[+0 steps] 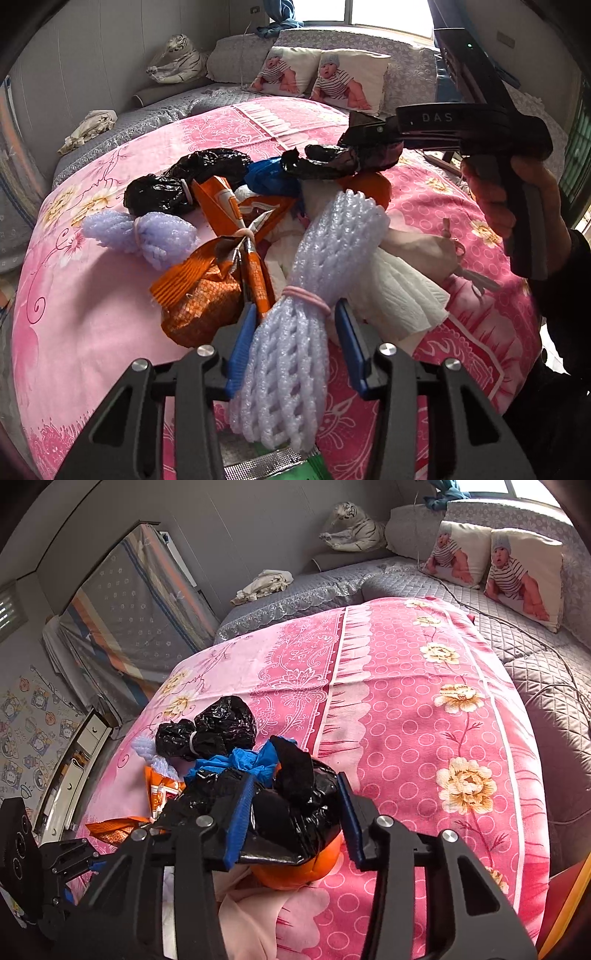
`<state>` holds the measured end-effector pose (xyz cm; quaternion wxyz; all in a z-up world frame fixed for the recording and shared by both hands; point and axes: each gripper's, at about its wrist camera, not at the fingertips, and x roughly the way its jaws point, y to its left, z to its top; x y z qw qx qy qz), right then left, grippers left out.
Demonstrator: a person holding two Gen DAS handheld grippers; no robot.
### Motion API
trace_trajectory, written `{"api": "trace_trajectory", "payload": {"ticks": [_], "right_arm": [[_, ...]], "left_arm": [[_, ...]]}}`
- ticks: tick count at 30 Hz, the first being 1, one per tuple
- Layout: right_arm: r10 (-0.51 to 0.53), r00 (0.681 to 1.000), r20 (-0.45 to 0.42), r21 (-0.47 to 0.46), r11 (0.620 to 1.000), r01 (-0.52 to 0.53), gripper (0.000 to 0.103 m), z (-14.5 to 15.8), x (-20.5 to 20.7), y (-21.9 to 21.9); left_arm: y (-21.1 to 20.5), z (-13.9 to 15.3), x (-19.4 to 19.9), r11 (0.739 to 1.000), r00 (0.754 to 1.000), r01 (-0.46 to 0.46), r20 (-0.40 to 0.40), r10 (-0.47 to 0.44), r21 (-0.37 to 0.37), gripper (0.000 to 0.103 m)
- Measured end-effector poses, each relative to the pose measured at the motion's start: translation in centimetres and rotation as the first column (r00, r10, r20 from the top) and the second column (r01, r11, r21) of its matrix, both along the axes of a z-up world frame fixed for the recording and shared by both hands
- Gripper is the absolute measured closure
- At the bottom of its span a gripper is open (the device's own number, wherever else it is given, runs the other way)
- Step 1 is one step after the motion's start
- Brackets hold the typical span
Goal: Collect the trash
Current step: 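Grasp the white foam net bundle with the left tool while the right tool grasps the black plastic bag, then carry the foam bundle in the left tool while the right tool carries the black bag to the bin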
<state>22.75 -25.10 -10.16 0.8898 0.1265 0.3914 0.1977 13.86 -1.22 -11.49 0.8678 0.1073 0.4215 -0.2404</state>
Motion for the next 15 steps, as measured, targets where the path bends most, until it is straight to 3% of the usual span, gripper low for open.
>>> {"api": "trace_trajectory", "payload": {"ticks": [2,6,15], "right_arm": [[-0.005,1.000,0.000,0.005,1.000,0.005,0.069,0.0,-0.1,-0.2],[-0.018,1.000,0.024,0.032,0.999,0.017,0.075,0.8,-0.9,-0.8],[-0.107,0.989,0.106,0.202,0.976,0.084,0.076,4.4,-4.7,-4.6]], "left_arm": [[0.1,0.2,-0.3,1.000,1.000,-0.006,0.003,0.006,-0.017,0.068],[1.0,0.7,-0.9,0.996,1.000,-0.026,-0.010,0.025,-0.081,0.069],[3.7,3.0,-3.4,0.970,0.996,-0.071,0.044,0.083,-0.234,0.071]]}}
